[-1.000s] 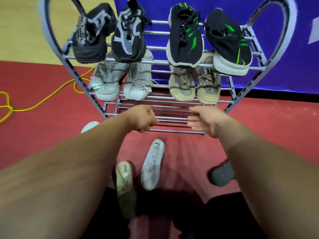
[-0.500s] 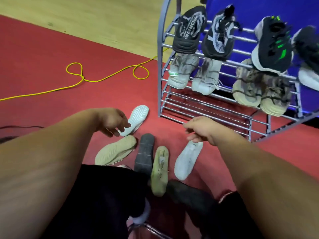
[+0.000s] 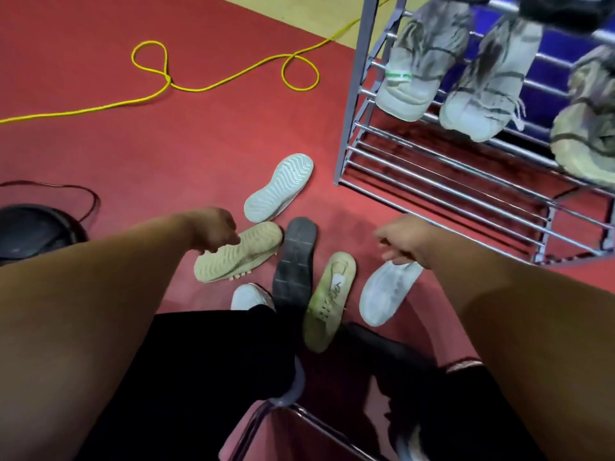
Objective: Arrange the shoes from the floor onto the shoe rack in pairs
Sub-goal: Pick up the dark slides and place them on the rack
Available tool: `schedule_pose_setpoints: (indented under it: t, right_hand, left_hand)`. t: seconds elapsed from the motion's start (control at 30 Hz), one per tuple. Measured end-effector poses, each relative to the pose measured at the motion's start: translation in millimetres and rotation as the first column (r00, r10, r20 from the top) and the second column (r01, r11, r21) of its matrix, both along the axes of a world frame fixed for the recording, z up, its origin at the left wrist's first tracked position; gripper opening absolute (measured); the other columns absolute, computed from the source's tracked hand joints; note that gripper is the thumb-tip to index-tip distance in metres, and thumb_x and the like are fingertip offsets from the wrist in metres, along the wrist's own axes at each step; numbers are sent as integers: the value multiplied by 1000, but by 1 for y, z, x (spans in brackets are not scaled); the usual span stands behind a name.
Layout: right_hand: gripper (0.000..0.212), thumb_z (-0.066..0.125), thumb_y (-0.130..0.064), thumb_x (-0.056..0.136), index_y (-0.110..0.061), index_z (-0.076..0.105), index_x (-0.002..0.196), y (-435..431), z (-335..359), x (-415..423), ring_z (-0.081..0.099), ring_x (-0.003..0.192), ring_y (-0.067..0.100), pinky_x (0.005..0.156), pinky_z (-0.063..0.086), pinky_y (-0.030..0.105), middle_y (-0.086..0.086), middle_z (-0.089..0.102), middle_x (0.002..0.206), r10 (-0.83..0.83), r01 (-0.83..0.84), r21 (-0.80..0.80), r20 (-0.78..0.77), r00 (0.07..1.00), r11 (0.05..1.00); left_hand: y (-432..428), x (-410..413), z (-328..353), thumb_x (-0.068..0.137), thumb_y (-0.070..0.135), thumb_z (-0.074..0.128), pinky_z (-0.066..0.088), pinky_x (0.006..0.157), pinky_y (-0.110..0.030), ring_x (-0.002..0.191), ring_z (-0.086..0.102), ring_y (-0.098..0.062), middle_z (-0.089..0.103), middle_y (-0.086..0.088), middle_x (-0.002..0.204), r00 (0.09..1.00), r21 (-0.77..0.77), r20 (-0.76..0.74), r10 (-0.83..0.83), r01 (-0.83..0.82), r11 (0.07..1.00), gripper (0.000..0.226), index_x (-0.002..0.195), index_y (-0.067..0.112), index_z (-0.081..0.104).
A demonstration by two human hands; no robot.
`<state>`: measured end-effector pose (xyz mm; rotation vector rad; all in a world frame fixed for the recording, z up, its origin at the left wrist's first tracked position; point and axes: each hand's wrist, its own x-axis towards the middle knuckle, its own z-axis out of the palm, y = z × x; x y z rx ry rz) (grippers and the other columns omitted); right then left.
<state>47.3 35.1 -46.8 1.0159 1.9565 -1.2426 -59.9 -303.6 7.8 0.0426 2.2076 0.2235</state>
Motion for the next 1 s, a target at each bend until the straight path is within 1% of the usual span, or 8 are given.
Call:
schedule_pose_setpoints:
  t: [0.13, 0.23, 0.4, 0.57, 0.67, 0.77, 0.9, 1.0]
  right_hand:
    - [18, 64, -27, 95, -10, 64, 102, -15, -26, 11, 66, 72, 20, 44, 46, 22, 6, 66, 88, -9, 11, -53, 33, 999, 999]
    - [13, 60, -23, 98, -11, 57, 94, -21, -53, 38, 60, 62, 21, 38, 36, 18, 9, 58, 83, -23, 37, -108, 130, 991, 993]
    - [25, 59, -28, 99, -13, 58, 118, -6, -69, 84, 68, 76, 24, 70, 55, 32, 7, 66, 103, -19, 57, -152, 244, 969, 987]
    - [23, 57, -33, 100, -17, 57, 117, 29, -78, 125, 72, 98, 27, 94, 58, 43, 5, 70, 104, -180, 211, -117, 233, 956, 970]
    - [27, 60, -41, 97, -17, 64, 109, 48, -90, 165, 66, 79, 24, 70, 53, 33, 5, 68, 93, -279, 305, -40, 307, 910, 951]
    - [34, 62, -52, 94, -21, 63, 106, 60, -104, 208, 58, 70, 27, 59, 48, 32, 8, 61, 90, -379, 414, 7, 419, 825, 910]
    - [55, 59, -64, 89, -17, 57, 118, 62, -122, 236, 62, 85, 34, 75, 56, 45, 12, 61, 103, -456, 520, -3, 472, 754, 854]
    - [49, 53, -59, 97, -18, 57, 123, 59, -124, 229, 59, 92, 34, 91, 54, 51, 7, 58, 109, -463, 559, -87, 464, 756, 825]
  left_hand:
    - [26, 18, -29, 97, 25, 61, 58, 76, -42, 89, 70, -39, 70, -22, 106, 996, 41, 58, -62, 60, 997, 34, 118, -2, 62]
    - [52, 46, -57, 94, 21, 62, 50, 60, -25, 77, 65, -30, 71, -16, 96, 993, 118, 82, -79, 69, 991, 29, 114, 2, 66]
    - [93, 99, -95, 96, 27, 60, 46, 79, -26, 100, 63, -22, 68, -7, 121, 964, 135, 199, -179, 154, 979, 28, 117, 9, 68]
    - [134, 130, -121, 87, 39, 61, 51, 78, -29, 97, 68, -26, 72, -8, 107, 948, 133, 223, -226, 200, 971, 36, 108, 12, 74]
    - [155, 148, -139, 90, 28, 62, 44, 54, -27, 63, 57, -22, 62, -8, 81, 917, 142, 387, 99, -165, 976, 19, 88, 10, 65]
    - [164, 163, -154, 96, 24, 60, 44, 59, -28, 70, 55, -22, 56, -6, 81, 846, 55, 475, 243, -304, 951, 15, 85, 15, 56]
    - [166, 186, -171, 91, 29, 63, 32, 48, -23, 47, 38, -19, 42, -7, 67, 749, -19, 540, 384, -445, 895, 21, 86, 14, 50]
    - [176, 195, -181, 89, 30, 68, 40, 57, -29, 71, 51, -23, 53, -8, 91, 724, -50, 523, 451, -502, 864, 24, 104, 14, 56]
